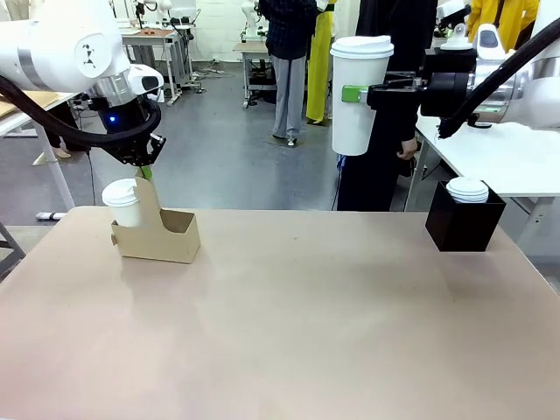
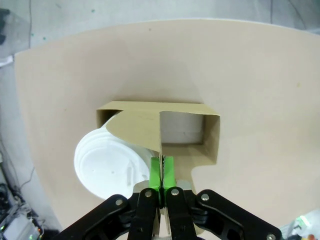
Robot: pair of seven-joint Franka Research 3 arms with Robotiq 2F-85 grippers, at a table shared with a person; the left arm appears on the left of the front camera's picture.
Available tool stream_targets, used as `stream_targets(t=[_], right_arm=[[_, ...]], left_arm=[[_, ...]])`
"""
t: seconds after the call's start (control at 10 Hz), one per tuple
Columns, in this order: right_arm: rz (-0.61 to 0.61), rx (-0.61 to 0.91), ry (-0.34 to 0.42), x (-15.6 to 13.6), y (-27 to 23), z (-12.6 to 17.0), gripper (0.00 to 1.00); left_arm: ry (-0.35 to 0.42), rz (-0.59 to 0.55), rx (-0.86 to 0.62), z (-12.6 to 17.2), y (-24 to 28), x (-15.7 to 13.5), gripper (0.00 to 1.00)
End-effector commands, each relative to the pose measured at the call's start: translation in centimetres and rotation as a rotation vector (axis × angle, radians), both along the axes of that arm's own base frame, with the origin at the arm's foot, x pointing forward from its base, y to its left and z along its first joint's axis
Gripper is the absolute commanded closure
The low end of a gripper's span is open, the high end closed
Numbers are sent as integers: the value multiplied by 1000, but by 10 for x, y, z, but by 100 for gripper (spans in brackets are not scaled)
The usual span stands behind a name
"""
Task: Pour a drink into a cup and package it in a carrier.
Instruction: Position the Cup Carrier in the center of the table.
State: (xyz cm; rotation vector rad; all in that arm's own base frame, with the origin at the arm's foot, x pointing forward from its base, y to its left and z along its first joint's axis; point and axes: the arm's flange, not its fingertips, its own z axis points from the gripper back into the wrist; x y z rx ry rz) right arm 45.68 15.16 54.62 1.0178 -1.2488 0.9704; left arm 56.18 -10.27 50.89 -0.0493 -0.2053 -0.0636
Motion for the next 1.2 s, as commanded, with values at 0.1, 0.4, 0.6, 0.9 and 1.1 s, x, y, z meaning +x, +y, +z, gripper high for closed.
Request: stream_targets(t=[0.1,0.4,0.6,0.9,1.1], right_arm=[[-9,-1,-14,1,3,4,19],[-9,-1,-14,1,3,4,19],[-9,-1,-14,1,3,4,19],[-9,-1,-14,1,3,4,19],[-9,-1,-14,1,3,4,19]], left_arm=[[-44,23,-40,40,-25,-39,98],[-102,39,-30,68,-99,-101,98],[-71,56,-12,69,-151,-142,98],[0,56,-48,47,-196,-172,98],[-1,92,-73,29,-220,-186,98]])
